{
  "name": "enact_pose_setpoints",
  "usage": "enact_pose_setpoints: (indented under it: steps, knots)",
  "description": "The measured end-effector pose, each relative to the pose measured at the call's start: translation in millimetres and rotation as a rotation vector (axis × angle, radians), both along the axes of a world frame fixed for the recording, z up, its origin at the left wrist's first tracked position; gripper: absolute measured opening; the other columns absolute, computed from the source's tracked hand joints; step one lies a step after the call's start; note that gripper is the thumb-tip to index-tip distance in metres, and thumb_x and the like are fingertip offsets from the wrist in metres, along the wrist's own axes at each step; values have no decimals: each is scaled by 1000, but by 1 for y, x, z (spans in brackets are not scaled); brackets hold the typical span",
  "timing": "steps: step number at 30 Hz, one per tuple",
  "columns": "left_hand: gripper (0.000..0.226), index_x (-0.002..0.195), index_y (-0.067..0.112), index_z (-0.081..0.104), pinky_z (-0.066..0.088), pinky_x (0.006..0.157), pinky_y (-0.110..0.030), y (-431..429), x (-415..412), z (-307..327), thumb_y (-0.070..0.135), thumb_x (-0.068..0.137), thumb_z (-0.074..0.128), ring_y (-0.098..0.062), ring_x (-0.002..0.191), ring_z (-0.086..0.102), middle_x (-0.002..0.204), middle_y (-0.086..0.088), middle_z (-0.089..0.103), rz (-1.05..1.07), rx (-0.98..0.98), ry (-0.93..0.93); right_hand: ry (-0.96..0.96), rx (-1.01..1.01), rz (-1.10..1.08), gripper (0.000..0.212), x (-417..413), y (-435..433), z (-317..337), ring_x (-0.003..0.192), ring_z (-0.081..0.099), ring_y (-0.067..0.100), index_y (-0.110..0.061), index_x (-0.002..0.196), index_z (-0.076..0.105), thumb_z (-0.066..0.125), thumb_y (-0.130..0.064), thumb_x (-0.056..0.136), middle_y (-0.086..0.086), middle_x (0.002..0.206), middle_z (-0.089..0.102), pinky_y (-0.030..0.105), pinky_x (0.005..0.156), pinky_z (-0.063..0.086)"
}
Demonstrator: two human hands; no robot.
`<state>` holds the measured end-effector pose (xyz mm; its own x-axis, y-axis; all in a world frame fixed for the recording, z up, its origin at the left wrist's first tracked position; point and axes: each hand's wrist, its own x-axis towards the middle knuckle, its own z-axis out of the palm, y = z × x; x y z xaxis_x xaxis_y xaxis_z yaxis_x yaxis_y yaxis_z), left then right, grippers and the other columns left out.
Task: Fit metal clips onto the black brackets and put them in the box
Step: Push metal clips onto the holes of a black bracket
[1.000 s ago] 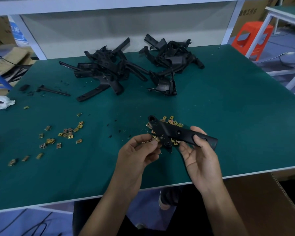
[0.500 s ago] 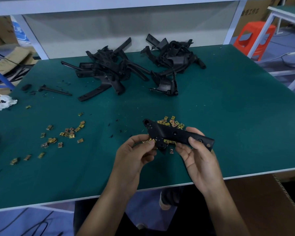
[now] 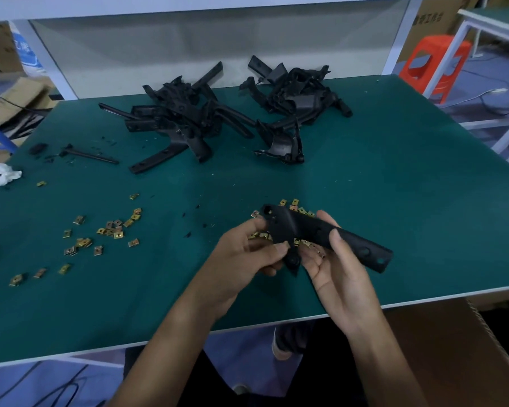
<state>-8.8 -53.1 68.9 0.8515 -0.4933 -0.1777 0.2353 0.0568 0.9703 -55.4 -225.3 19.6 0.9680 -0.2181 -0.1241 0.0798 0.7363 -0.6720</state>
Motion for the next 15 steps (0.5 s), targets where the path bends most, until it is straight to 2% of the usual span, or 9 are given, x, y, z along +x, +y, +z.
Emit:
enact_pose_setpoints:
  steps: [1, 3, 5, 7, 8, 12, 15]
  knots:
    - [15, 107, 21, 71, 53, 66, -22, -6, 1, -2, 13, 98, 63, -12, 72, 64, 83, -3, 74, 9, 41, -51, 14, 17, -21, 32, 1, -1, 0, 102, 71, 20, -23, 124, 74, 58, -30, 97, 14, 124, 71, 29, 90, 58]
    - [21, 104, 18, 72, 54, 66, -22, -17, 3, -8, 24, 105, 51, -11, 72, 65, 83, 2, 75, 87, 190, -155, 25, 116, -96, 31, 2, -6, -1, 117, 68, 26, -24, 122, 75, 55, -31, 99, 18, 134, 66, 34, 101, 55]
    - [24, 104, 20, 72, 53, 71, -25, -21, 4, -20, 29, 105, 50, -10, 79, 66, 91, 8, 75, 113, 506, -450, 7, 203, -157, 30, 3, -12, -1, 124, 65, 27, -23, 120, 76, 56, -32, 99, 18, 138, 64, 38, 108, 50]
    - [21, 111, 21, 72, 49, 81, -27, -26, 1, -31, 28, 102, 55, -12, 91, 62, 104, 7, 70, 20, 747, -708, -3, 224, -160, 30, 4, -13, -2, 125, 64, 26, -22, 120, 76, 57, -31, 99, 17, 138, 64, 38, 107, 50]
    - [21, 114, 21, 71, 47, 82, -28, -28, 0, -36, 28, 101, 57, -14, 95, 59, 107, 4, 66, -26, 798, -755, 1, 221, -148, 30, 4, -13, -3, 124, 65, 25, -22, 121, 76, 57, -31, 99, 16, 137, 65, 36, 104, 53]
    - [20, 114, 21, 68, 47, 84, -32, -35, 2, -45, 30, 98, 62, -16, 99, 52, 106, 2, 57, -45, 887, -770, 13, 228, -120, 31, 4, -12, -4, 125, 64, 25, -22, 124, 74, 57, -31, 100, 15, 137, 65, 35, 100, 55]
    - [7, 96, 25, 64, 42, 73, -21, -32, 5, -41, 23, 92, 69, -6, 84, 55, 92, 11, 59, -3, 775, -673, 10, 219, -103, 32, 3, -12, -5, 124, 65, 26, -22, 125, 74, 57, -31, 100, 16, 135, 66, 34, 97, 56]
